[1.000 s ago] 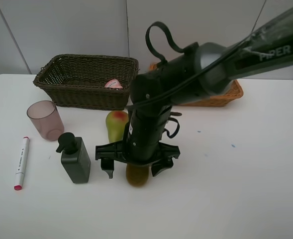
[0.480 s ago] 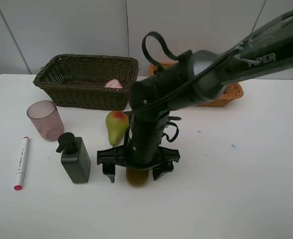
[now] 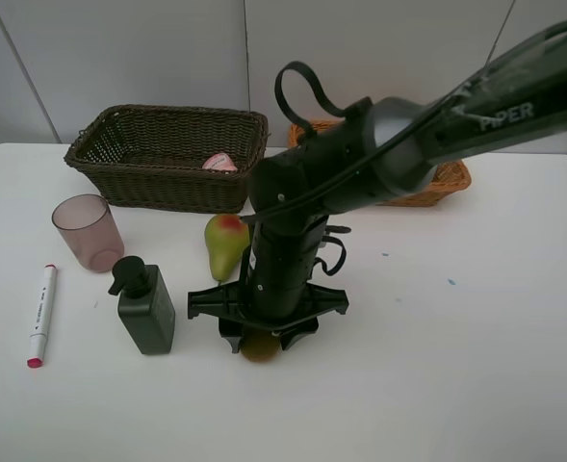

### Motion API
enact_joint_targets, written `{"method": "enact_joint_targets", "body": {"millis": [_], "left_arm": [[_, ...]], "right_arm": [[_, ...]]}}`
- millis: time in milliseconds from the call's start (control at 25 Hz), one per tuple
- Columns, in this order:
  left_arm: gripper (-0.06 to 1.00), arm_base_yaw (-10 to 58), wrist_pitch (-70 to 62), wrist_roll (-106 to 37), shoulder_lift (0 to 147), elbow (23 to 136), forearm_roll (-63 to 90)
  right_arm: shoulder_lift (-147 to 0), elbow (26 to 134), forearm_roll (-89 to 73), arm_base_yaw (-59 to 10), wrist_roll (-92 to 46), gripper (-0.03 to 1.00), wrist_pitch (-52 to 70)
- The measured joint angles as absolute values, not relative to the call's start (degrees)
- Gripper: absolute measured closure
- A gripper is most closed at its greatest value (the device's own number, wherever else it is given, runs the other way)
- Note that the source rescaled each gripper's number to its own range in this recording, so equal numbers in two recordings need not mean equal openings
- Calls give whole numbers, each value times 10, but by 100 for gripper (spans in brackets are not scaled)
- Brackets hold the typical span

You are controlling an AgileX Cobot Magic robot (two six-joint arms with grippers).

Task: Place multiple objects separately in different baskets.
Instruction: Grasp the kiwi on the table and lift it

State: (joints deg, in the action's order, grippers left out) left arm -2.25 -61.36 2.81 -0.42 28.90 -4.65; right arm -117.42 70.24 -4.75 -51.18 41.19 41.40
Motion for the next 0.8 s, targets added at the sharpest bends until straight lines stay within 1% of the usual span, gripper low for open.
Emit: {"method": "enact_joint_targets", "body": {"millis": [800], "left_arm": [[5,-22,-614,28,-4,289,-47]], "right_arm": [[-1170,702,-52,-512,411,61,420]]}}
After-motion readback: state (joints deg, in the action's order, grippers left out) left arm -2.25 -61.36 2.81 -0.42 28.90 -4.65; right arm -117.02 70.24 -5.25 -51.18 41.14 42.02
